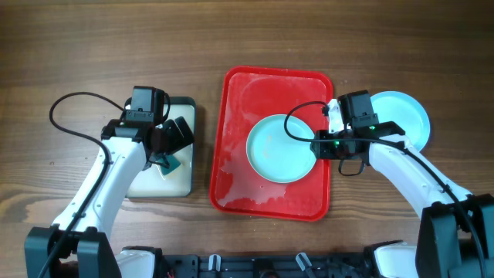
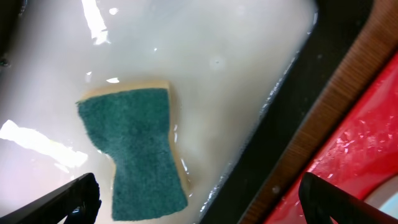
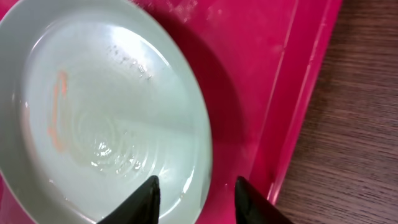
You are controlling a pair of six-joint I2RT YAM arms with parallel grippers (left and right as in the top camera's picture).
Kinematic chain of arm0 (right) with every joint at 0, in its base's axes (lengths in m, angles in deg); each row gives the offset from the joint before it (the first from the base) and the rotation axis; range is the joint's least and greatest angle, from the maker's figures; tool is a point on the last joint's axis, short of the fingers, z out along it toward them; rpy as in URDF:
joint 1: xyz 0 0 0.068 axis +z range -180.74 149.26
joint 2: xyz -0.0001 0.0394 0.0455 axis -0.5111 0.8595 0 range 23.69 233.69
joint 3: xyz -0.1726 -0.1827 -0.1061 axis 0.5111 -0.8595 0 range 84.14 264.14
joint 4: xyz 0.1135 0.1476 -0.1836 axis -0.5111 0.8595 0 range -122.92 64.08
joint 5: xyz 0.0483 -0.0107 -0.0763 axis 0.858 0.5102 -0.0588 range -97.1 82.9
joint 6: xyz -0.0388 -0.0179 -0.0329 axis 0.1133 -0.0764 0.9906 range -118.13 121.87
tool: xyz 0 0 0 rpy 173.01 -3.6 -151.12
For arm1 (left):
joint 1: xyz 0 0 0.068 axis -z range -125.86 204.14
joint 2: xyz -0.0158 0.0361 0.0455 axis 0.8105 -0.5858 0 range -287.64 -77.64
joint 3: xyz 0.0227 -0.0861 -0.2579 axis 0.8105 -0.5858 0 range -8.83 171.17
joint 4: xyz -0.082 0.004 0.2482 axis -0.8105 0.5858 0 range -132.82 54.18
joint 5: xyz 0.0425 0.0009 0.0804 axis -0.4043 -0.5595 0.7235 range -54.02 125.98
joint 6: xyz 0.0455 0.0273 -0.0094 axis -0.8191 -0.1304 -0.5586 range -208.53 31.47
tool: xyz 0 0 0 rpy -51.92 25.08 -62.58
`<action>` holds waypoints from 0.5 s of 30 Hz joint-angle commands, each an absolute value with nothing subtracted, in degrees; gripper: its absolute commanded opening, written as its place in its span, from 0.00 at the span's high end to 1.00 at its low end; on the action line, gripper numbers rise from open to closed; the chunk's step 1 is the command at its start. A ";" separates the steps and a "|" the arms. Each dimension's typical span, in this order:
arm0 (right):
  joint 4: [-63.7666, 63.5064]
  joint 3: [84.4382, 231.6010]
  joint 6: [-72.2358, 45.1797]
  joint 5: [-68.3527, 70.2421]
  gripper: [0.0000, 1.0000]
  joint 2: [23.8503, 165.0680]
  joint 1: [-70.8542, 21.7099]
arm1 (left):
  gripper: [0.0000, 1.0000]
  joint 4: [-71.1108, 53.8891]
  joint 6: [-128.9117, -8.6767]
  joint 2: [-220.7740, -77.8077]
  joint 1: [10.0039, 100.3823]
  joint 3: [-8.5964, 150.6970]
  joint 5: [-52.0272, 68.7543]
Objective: Clean dirty plates on tray and stack at the side
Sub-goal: 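Drag the last blue plate down the red tray with the right gripper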
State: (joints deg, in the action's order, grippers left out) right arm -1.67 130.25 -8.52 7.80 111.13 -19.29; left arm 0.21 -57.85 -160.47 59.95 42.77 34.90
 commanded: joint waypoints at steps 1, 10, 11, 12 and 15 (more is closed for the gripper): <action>-0.43 130.62 -6.66 10.81 0.59 108.50 -19.34 | 0.00 -0.67 -58.12 -159.81 59.49 42.96 30.35; 5.61 130.80 -7.30 10.97 0.53 90.93 -19.34 | 0.48 0.41 -50.05 -170.11 59.53 42.79 36.84; 5.43 130.80 -7.32 10.97 0.52 90.84 -19.34 | 0.53 0.41 -49.44 -172.10 59.55 42.79 36.19; 5.37 130.80 -7.32 10.97 0.52 90.86 -19.34 | 0.64 0.43 -48.81 -173.98 59.53 42.77 36.23; 5.65 130.77 -8.68 10.94 0.52 90.86 -19.34 | 0.96 -0.47 -48.87 -177.89 59.47 42.83 37.28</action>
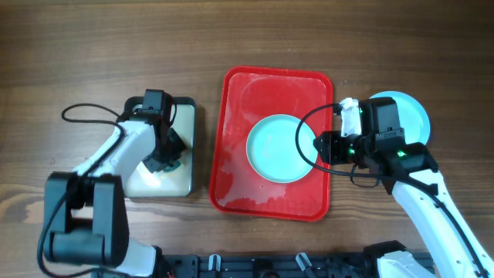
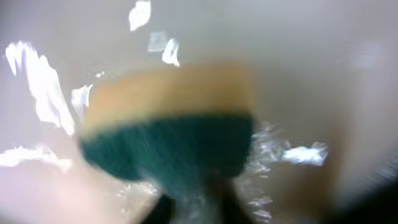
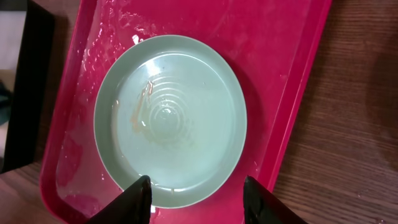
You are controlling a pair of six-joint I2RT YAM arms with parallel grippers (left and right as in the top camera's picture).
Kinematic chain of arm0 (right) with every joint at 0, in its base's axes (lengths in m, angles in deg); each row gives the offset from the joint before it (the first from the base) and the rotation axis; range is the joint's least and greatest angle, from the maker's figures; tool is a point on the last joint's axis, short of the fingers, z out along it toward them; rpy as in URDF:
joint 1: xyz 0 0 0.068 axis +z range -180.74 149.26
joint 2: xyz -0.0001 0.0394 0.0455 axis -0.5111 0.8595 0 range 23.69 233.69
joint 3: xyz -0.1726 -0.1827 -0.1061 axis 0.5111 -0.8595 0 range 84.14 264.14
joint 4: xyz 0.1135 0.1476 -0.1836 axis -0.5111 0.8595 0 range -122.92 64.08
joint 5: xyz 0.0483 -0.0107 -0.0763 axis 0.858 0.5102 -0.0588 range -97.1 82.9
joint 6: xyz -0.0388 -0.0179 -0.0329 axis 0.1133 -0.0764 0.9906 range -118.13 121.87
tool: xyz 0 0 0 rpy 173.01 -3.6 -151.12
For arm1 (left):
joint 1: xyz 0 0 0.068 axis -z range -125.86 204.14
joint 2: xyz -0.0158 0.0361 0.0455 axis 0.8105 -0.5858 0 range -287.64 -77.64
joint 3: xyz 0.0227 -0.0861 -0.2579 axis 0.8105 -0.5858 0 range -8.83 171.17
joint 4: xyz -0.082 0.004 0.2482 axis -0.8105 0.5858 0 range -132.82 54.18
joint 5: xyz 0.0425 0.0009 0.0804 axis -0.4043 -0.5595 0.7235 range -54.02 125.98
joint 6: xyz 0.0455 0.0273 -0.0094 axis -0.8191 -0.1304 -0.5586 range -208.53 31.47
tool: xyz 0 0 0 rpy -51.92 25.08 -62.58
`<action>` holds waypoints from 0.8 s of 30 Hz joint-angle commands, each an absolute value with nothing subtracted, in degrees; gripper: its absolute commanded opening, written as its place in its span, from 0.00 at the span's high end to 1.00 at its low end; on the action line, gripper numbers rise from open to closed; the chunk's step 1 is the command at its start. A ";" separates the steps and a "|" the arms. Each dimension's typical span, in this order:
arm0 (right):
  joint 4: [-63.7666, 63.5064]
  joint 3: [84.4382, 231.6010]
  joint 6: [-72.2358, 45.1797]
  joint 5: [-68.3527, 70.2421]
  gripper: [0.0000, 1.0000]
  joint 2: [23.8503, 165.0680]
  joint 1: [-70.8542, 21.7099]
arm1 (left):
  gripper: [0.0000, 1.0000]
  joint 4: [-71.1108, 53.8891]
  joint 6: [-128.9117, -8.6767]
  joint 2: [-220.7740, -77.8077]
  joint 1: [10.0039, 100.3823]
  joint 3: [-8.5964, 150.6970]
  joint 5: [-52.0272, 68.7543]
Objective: Clean dirty plates on tray and stack at the side
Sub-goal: 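Drag the last blue plate down the red tray with the right gripper, then grasp the sponge with the left gripper and dip it in water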
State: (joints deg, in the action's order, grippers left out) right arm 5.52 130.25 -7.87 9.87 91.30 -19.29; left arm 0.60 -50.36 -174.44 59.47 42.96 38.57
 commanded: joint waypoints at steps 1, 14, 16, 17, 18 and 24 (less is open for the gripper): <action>5.67 130.77 -8.72 10.97 0.52 90.86 -19.34 | 0.96 -0.38 -48.98 -177.54 59.47 43.29 37.78; 5.72 130.77 -8.81 10.97 0.52 90.86 -19.34 | 0.69 2.70 -51.60 -177.21 58.40 46.46 48.67; 5.78 130.77 -8.83 10.97 0.52 90.86 -19.34 | 0.96 -0.29 -51.67 -178.96 58.05 45.46 48.47; 5.78 130.77 -8.83 10.97 0.52 90.86 -19.34 | 0.96 -0.86 -52.30 -178.74 58.05 45.74 48.47; 5.78 130.77 -8.83 10.97 0.52 90.86 -19.34 | 0.96 -0.23 -52.72 -178.35 58.05 46.77 48.14; 5.80 130.77 -8.81 10.94 0.51 90.86 -19.34 | 0.57 13.28 -61.50 -173.15 58.05 58.05 36.41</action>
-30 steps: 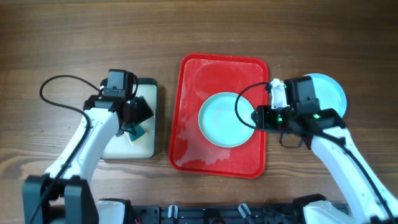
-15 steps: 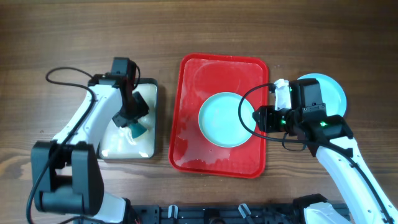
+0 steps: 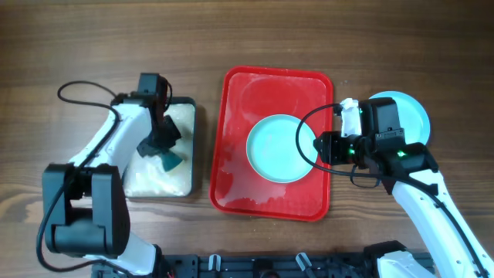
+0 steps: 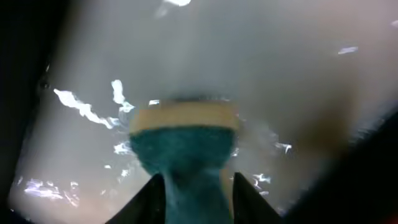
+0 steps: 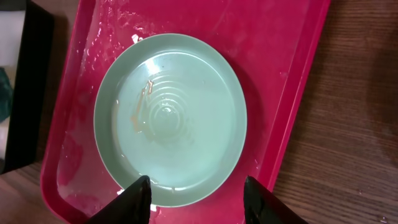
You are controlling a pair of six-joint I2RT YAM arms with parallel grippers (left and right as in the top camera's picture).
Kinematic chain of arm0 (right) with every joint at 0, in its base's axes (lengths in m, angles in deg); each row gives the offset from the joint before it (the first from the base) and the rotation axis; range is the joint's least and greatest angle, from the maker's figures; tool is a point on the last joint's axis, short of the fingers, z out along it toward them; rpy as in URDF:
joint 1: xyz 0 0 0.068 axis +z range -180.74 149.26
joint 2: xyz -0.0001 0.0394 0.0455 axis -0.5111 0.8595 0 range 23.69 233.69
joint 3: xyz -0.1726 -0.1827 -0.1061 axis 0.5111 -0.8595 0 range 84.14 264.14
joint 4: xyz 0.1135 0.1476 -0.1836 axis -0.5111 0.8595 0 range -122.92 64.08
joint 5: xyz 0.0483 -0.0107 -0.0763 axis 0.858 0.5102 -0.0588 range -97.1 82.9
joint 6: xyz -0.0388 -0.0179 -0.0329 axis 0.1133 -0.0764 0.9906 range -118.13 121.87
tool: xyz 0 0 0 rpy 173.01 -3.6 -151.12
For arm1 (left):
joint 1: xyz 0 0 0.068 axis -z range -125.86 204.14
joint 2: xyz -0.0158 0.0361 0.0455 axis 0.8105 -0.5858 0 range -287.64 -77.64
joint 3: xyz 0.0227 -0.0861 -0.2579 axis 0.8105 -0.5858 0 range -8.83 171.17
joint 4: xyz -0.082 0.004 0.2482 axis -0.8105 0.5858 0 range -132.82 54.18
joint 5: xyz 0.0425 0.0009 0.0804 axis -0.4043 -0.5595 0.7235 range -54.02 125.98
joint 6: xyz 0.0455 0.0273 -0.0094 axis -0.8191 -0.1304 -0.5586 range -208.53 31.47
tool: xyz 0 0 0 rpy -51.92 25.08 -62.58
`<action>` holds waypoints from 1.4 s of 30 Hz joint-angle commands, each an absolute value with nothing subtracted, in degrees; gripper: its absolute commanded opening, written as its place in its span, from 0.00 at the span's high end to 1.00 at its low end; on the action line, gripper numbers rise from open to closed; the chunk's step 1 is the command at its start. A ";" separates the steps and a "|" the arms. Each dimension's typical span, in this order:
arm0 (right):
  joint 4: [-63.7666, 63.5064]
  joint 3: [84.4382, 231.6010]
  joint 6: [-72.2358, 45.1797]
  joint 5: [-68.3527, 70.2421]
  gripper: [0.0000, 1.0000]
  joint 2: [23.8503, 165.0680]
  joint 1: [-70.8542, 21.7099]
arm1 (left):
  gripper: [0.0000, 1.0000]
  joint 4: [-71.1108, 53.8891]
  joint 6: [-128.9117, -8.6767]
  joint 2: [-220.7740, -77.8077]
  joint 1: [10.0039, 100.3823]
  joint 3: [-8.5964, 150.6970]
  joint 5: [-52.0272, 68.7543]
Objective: Clean dirty plates on tray and stack at the side
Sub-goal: 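Grasp the sponge with the left gripper and dip it in water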
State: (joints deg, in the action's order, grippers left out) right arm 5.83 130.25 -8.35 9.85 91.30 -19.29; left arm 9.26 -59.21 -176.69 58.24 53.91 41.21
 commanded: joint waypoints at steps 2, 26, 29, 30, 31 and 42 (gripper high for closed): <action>5.74 130.77 -8.79 10.94 0.51 90.86 -19.34 | 0.50 17.50 -61.09 -172.73 58.05 57.67 36.41; 7.47 130.62 -13.24 7.75 0.53 91.85 -19.34 | 0.96 19.62 -67.14 -171.09 66.26 63.62 50.33; 7.44 130.62 -13.35 7.60 0.53 91.85 -19.34 | 0.96 20.54 -67.73 -170.96 66.39 64.89 44.08; 7.42 130.62 -15.15 5.68 0.53 91.96 -19.34 | 0.96 20.67 -69.96 -170.96 67.12 66.79 34.88; 7.40 130.62 -16.96 4.39 0.54 92.26 -19.34 | 0.96 19.90 -70.14 -170.96 68.12 68.01 29.00; -4.91 130.62 -15.30 9.17 0.67 114.97 -19.34 | 0.96 -0.27 -59.49 -183.35 87.71 68.27 20.78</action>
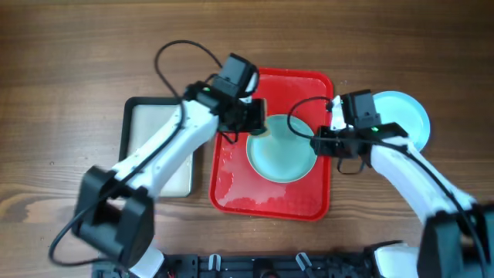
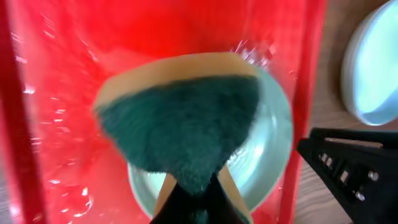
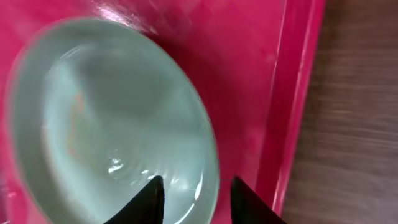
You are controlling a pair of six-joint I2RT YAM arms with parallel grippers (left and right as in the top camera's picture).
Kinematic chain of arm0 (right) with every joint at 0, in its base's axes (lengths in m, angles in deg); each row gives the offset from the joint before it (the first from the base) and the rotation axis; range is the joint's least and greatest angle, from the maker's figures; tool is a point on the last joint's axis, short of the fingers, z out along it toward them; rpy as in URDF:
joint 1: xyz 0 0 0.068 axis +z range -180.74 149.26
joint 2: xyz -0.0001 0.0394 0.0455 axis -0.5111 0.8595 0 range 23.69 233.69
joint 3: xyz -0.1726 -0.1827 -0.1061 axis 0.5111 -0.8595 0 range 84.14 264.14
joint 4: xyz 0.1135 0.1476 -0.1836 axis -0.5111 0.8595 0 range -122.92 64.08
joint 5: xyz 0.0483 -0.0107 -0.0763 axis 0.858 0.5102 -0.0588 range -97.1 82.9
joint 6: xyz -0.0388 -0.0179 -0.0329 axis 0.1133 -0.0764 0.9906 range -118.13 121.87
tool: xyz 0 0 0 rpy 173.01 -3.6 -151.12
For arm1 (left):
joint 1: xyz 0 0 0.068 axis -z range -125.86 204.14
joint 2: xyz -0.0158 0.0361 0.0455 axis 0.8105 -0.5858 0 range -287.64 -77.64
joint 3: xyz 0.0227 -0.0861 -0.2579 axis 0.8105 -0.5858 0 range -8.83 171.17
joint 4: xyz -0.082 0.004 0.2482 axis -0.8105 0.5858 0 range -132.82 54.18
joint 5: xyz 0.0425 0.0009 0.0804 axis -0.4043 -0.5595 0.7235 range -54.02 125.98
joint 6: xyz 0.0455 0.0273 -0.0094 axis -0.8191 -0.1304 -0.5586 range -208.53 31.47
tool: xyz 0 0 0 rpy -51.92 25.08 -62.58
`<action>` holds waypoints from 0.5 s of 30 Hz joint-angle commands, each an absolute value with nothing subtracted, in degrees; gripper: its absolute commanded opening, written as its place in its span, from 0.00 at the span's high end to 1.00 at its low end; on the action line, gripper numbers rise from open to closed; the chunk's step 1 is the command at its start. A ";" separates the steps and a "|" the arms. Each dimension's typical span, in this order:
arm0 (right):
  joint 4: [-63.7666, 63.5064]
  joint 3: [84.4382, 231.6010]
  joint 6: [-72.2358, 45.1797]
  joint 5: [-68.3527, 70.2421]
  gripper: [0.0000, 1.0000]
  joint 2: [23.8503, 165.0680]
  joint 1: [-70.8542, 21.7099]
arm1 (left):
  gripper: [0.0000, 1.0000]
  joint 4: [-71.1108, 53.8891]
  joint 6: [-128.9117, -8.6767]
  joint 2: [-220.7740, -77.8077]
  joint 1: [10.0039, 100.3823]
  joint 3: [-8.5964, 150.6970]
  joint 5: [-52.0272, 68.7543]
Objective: Clean dirty plates on tray and stack at the side
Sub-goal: 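Grasp the sponge with the left gripper and dip it in water, then scrub the last blue plate with the sponge in the left gripper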
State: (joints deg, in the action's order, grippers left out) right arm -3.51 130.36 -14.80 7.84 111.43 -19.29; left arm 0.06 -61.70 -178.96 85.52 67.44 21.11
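Observation:
A pale green plate [image 1: 279,153] with a faint orange streak [image 3: 74,118] lies in the red tray [image 1: 231,185]. My left gripper [image 2: 194,199] is shut on a green and yellow sponge [image 2: 180,121], held over the plate's left side. My right gripper [image 3: 194,190] is open, its fingers straddling the plate's right rim [image 3: 211,162]. A light blue plate [image 1: 409,116] rests on the table right of the tray.
A black-rimmed basin [image 1: 158,150] of milky water sits left of the tray on the wooden table. Cables loop from both arms. The right arm's black housing [image 2: 354,168] shows at the tray's right edge.
My left gripper has moved with the sponge from the basin to above the plate in the tray. My right gripper has come down close to the plate's right rim.
The sponge first lay in the basin with my left gripper open above it and my right gripper low at the plate's rim. My right gripper then stood higher while the left shut on the sponge and held it over the water. Now the sponge hangs over the plate.

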 commanded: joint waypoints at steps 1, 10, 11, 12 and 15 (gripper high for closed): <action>-6.00 130.62 -15.30 9.48 0.72 116.72 -19.34 | 0.96 -0.69 -59.52 -185.13 88.82 68.27 20.78; -7.05 130.62 -17.94 9.26 0.96 121.22 -19.34 | 0.96 -8.18 -55.01 -196.03 95.60 68.27 18.44; -6.96 130.62 -17.96 9.26 0.96 121.22 -19.34 | 0.96 -8.62 -55.04 -196.99 96.14 68.27 18.61; -6.87 130.62 -17.92 9.26 0.96 121.22 -19.34 | 0.96 -8.56 -55.01 -197.80 96.43 68.27 19.69; -6.24 130.62 -17.86 9.26 0.96 121.22 -19.34 | 0.96 -0.14 -46.99 -197.96 95.44 68.49 37.28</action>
